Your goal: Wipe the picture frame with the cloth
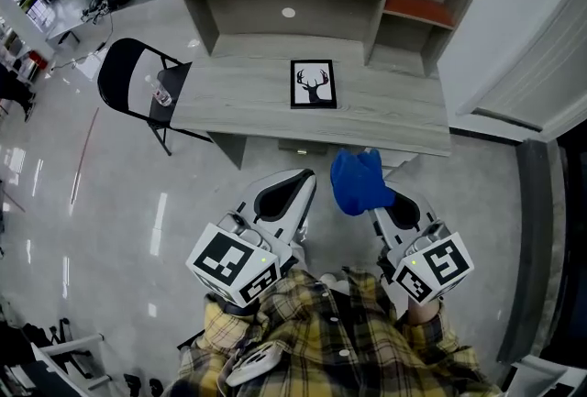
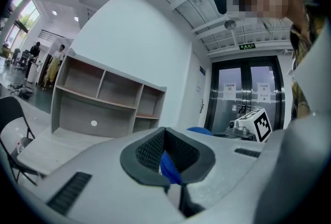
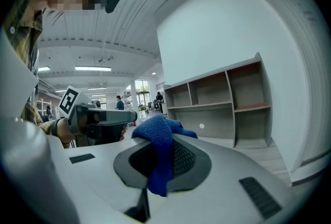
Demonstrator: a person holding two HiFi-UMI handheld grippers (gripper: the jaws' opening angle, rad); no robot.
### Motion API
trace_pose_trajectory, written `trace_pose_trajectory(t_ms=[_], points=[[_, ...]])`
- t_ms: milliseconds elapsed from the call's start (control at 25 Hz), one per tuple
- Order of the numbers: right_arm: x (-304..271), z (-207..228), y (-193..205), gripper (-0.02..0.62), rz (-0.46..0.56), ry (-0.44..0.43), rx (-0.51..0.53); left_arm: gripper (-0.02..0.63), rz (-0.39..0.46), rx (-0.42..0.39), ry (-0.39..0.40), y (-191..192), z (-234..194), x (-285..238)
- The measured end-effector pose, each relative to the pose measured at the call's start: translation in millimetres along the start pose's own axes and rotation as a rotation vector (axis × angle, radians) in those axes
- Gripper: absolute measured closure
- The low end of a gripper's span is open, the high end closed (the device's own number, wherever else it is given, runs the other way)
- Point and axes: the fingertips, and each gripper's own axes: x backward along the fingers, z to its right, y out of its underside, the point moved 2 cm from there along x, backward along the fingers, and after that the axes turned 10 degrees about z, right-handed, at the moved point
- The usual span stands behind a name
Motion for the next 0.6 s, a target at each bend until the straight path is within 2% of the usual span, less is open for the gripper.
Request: trace_pose_trajectory(t_ms=[360,600], points=[[-105.2,17.1,8.4,0.561,-0.02,0.091,0.007,0.601,-0.044,0.024,0.047,-14.1,-111.6,-23.4],[-133.5,31.9,21.8,0.561,-0.082,0.16,0.011,0.601,-0.083,0.074,0.063,-6.6,-152.3,-33.6]])
